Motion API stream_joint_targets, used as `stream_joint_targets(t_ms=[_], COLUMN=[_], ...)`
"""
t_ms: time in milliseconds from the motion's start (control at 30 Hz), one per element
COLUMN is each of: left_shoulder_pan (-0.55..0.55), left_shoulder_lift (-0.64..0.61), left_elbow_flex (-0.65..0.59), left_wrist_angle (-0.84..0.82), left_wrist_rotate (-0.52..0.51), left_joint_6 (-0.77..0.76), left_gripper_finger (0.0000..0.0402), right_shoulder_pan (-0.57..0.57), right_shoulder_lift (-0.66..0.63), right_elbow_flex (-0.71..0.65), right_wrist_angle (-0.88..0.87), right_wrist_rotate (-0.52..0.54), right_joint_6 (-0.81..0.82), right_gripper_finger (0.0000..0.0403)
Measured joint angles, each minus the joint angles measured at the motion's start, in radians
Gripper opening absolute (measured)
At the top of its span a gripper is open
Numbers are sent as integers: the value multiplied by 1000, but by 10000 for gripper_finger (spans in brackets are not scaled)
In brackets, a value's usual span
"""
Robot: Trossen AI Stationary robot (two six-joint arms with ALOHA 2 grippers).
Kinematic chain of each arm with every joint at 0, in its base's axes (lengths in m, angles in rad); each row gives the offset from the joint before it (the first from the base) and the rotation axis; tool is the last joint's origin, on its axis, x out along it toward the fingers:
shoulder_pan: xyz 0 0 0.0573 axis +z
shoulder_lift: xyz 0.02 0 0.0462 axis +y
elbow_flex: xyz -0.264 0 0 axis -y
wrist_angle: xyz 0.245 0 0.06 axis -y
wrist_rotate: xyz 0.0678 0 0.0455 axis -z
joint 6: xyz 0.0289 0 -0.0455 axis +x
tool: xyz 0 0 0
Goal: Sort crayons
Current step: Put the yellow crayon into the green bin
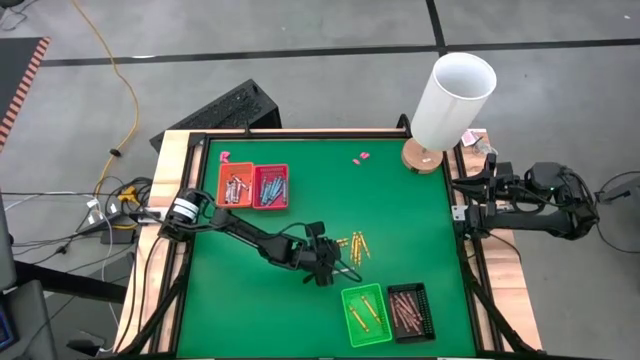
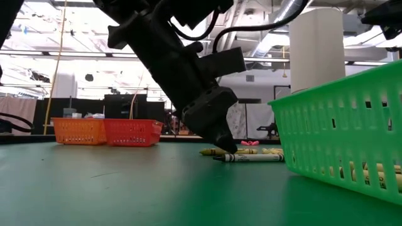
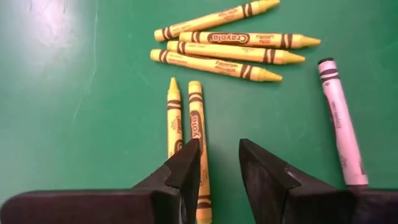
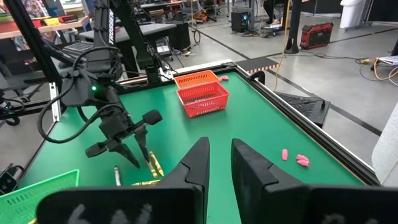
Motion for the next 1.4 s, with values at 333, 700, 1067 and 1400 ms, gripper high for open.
stream_joint_targets(t_ms=[333,700,1067,1400], left_shoulder_pan=[8,23,21,9], left_shoulder_lift=[0,-5,-3,-29], left_elbow_flex=[0,-71,-71,2], left_wrist_angle=[-38,3,-2,-30], left_wrist_rotate=[5,100,55,27], left_joint_6=[-23,-101,-151,-143], left_gripper_finger=[98,93,10,4], right_shoulder_pan=[0,0,0,0], right_shoulder_lift=[0,0,0,0], right_elbow_flex=[0,0,0,0], right_wrist_angle=[0,0,0,0], right_wrist_rotate=[0,0,0,0], right_joint_6=[0,0,0,0], right_gripper_finger=[68,68,68,68])
